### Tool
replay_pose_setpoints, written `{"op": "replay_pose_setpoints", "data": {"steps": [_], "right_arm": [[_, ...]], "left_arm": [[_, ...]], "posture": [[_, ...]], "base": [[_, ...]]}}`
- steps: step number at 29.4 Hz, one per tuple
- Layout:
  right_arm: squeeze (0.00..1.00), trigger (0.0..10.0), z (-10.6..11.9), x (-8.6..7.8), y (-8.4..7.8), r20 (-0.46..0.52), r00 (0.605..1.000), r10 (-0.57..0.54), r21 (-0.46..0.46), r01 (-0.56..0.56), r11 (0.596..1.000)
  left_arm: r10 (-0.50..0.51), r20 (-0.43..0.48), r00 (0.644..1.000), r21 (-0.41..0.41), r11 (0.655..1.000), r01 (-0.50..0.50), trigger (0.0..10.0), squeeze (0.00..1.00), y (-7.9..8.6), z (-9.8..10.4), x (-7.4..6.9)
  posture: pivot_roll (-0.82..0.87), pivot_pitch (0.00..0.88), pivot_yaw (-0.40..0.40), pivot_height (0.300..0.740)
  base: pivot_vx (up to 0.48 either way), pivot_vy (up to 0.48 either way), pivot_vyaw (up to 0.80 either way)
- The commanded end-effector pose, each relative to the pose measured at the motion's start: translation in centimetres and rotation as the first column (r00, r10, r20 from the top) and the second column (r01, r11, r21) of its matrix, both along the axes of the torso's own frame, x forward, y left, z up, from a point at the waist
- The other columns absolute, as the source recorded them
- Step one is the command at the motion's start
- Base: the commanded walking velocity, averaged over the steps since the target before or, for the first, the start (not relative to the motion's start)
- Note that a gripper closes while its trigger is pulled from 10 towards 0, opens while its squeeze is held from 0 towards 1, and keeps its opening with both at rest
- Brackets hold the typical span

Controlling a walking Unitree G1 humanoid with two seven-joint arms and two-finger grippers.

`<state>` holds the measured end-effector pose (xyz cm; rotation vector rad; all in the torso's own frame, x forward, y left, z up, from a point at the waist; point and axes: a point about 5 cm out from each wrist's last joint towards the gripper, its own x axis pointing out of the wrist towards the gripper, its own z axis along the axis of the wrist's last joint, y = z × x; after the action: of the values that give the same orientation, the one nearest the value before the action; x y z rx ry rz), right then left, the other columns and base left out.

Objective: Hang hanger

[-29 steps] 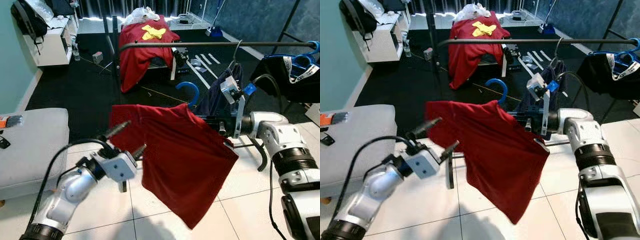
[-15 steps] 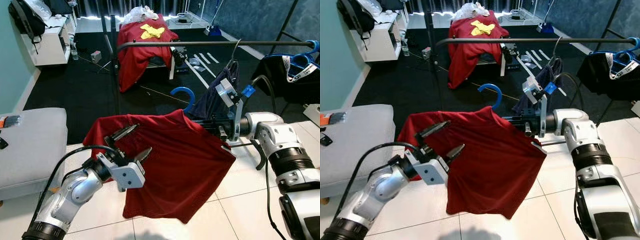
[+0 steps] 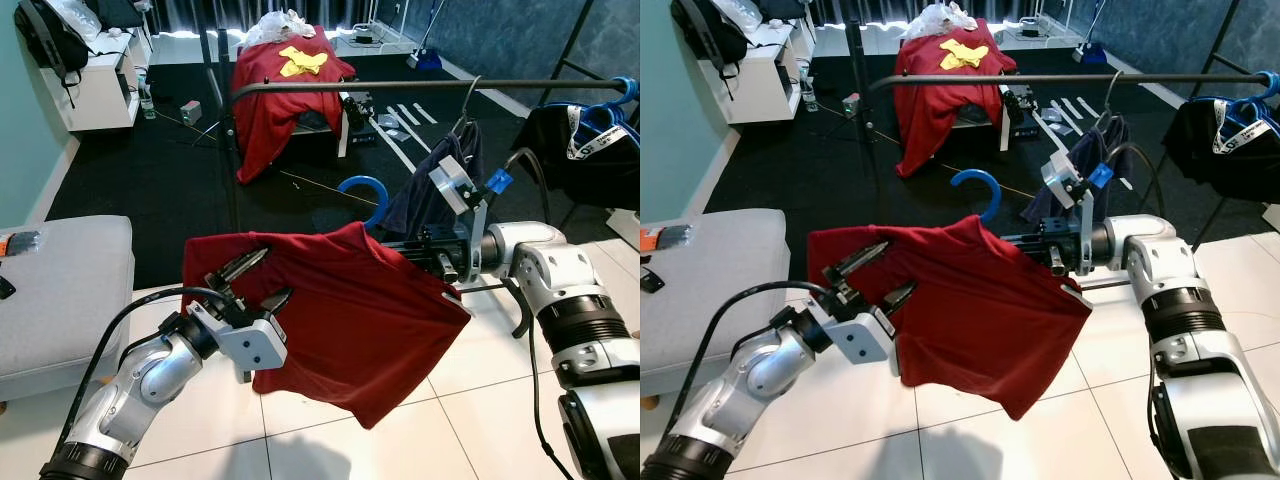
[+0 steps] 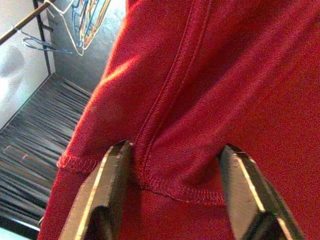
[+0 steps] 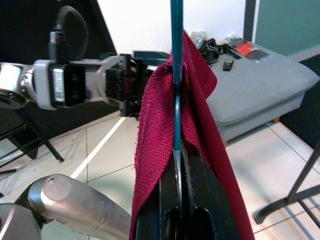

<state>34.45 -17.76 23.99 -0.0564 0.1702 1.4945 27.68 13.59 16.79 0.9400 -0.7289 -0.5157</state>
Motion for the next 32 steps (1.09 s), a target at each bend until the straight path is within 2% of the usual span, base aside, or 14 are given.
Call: {"op": "replay_pose_setpoints", "data": {"steps": [1, 2, 15, 17, 21, 22, 26, 27, 28, 29, 32], "right_arm": [[0.00, 10.0, 0.20, -0.23, 0.08, 0.005, 1.000, 0.027, 0.012, -0.027, 1.000], [0.00, 10.0, 0.26, -0.30, 0.10, 0.005, 0.999, 0.032, 0.014, -0.032, 0.999], [0.00, 10.0, 0.28, -0.39, 0.09, 0.006, 0.999, 0.035, 0.013, -0.035, 0.999], [0.00, 10.0, 0.30, -0.43, 0.05, 0.009, 0.999, 0.032, 0.011, -0.032, 0.999], [0.00, 10.0, 0.31, -0.46, 0.02, 0.010, 0.999, 0.031, 0.010, -0.031, 0.999], [0.00, 10.0, 0.29, -0.49, 0.03, 0.011, 0.999, 0.032, 0.006, -0.032, 0.999], [0.00, 10.0, 0.25, -0.53, 0.04, 0.012, 0.999, 0.033, 0.002, -0.033, 0.999], [0.00, 10.0, 0.25, -0.55, 0.05, 0.012, 0.999, 0.033, 0.001, -0.034, 0.999], [0.00, 10.0, 0.25, -0.55, 0.05, 0.012, 0.999, 0.033, 0.001, -0.034, 0.999], [0.00, 10.0, 0.23, -0.59, 0.05, 0.012, 0.999, 0.037, -0.001, -0.037, 0.999], [0.00, 10.0, 0.23, -0.64, 0.03, 0.012, 0.999, 0.040, -0.002, -0.040, 0.999]], "left_arm": [[0.021, 0.003, 1.000, 0.028, 0.999, -0.022, 1.7, 0.00, 0.52, 0.00, 0.20], [0.035, 0.009, 0.999, 0.029, 0.999, -0.035, 0.0, 0.00, 0.64, 0.05, 0.37], [0.067, 0.030, 0.997, 0.023, 0.997, -0.067, 0.0, 0.00, 1.07, 0.49, 0.71], [0.052, 0.028, 0.998, 0.021, 0.998, -0.052, 9.8, 0.00, 1.01, 0.56, 0.33], [0.045, 0.023, 0.999, 0.017, 0.999, -0.045, 10.0, 0.00, 0.94, 0.46, 0.11], [0.044, 0.025, 0.999, 0.011, 0.999, -0.045, 10.0, 1.00, 0.97, 0.48, 0.05], [0.043, 0.038, 0.998, 0.011, 0.999, -0.044, 10.0, 1.00, 0.97, 0.54, -0.03], [0.040, 0.040, 0.998, 0.017, 0.999, -0.040, 10.0, 0.82, 0.94, 0.51, -0.06], [0.040, 0.040, 0.998, 0.017, 0.999, -0.040, 10.0, 0.82, 0.94, 0.51, -0.06], [0.031, 0.036, 0.999, 0.022, 0.999, -0.032, 10.0, 0.00, 0.87, 0.42, -0.11], [0.021, 0.030, 0.999, 0.027, 0.999, -0.022, 10.0, 0.00, 0.79, 0.31, -0.18]], "posture": [[0.07, 0.117, -0.045, 0.740], [0.07, 0.117, -0.044, 0.740], [0.07, 0.117, -0.044, 0.740], [0.07, 0.116, -0.045, 0.740], [0.07, 0.117, -0.046, 0.740], [0.07, 0.117, -0.046, 0.740], [0.07, 0.113, -0.046, 0.740], [0.07, 0.113, -0.046, 0.740], [0.07, 0.113, -0.046, 0.740], [0.07, 0.108, -0.045, 0.740], [0.06, 0.106, -0.044, 0.740]], "base": [[0.000, 0.000, 0.00], [0.000, 0.000, 0.00], [0.000, 0.000, 0.00], [0.000, 0.000, 0.00], [0.000, 0.000, 0.00], [0.000, 0.000, 0.00], [0.000, 0.000, 0.00], [0.000, 0.000, 0.00], [0.000, 0.000, 0.00], [0.000, 0.000, 0.00], [0.000, 0.000, 0.00]]}}
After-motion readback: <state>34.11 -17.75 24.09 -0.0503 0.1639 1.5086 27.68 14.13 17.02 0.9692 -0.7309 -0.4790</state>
